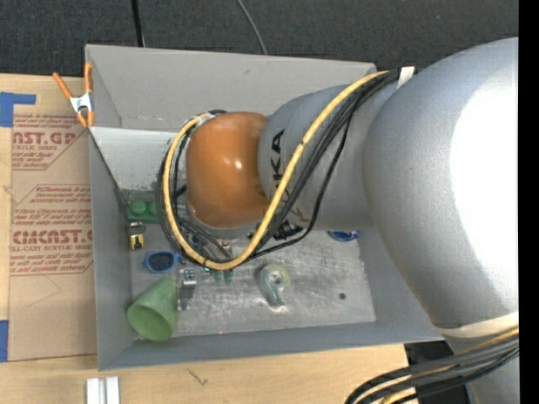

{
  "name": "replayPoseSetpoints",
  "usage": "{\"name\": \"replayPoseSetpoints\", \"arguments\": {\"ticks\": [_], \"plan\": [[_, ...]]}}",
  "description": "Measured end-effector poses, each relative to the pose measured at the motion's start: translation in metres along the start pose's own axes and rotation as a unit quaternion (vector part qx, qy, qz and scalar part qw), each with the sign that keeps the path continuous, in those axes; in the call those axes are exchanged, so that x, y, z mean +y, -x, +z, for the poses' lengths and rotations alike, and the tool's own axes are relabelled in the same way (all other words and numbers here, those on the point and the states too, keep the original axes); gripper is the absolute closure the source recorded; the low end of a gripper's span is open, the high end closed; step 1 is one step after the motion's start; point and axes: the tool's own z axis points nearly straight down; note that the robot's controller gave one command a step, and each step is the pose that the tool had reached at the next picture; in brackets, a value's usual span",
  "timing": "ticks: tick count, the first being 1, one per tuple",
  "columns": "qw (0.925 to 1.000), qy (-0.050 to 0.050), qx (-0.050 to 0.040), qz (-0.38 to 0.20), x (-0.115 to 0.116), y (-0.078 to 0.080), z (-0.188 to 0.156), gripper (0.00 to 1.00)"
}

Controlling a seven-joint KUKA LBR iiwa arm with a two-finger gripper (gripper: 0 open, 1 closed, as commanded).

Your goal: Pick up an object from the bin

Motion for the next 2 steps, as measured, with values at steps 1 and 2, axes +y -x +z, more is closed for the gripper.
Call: {"name": "replayPoseSetpoints", "arguments": {"ticks": [1,2], "plan": [[0.9990,0.004,-0.0063,-0.044,-0.030,0.024,0.061,0.00],[0.9976,0.003,-0.0052,-0.070,-0.005,0.038,0.061,0.00]]}}
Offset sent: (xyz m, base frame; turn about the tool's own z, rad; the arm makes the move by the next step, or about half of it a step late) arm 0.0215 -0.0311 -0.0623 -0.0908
